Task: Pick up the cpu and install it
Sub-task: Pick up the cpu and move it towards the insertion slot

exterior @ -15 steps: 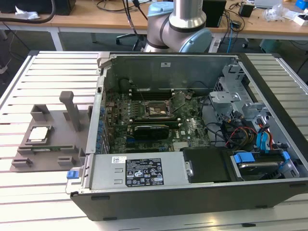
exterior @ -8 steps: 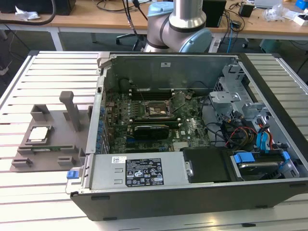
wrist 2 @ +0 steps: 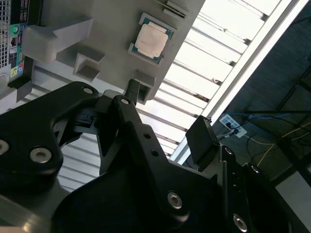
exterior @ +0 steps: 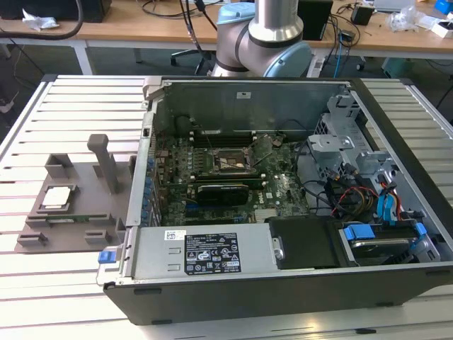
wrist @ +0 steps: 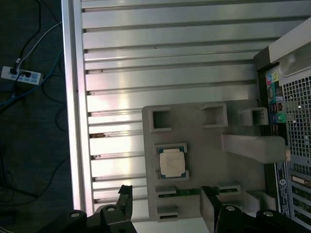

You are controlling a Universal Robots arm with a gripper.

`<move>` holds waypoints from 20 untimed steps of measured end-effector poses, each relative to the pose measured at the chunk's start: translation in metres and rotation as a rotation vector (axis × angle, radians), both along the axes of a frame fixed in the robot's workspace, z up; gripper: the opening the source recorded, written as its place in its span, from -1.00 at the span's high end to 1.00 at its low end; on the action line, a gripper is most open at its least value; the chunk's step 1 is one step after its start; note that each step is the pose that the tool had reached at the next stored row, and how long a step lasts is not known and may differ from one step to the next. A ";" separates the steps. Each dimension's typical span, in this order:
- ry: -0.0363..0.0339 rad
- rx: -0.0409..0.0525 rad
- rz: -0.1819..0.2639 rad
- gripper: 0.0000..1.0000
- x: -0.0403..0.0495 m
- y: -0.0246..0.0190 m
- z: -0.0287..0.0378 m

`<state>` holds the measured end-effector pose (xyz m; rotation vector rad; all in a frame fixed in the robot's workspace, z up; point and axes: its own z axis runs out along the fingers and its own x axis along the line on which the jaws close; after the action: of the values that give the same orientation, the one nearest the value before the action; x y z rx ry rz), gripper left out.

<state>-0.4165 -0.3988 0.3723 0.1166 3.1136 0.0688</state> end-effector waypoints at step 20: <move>0.0001 0.0000 0.000 -0.33 0.0000 0.0000 -0.0089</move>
<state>-0.4165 -0.3989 0.3634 0.1166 3.1137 0.0689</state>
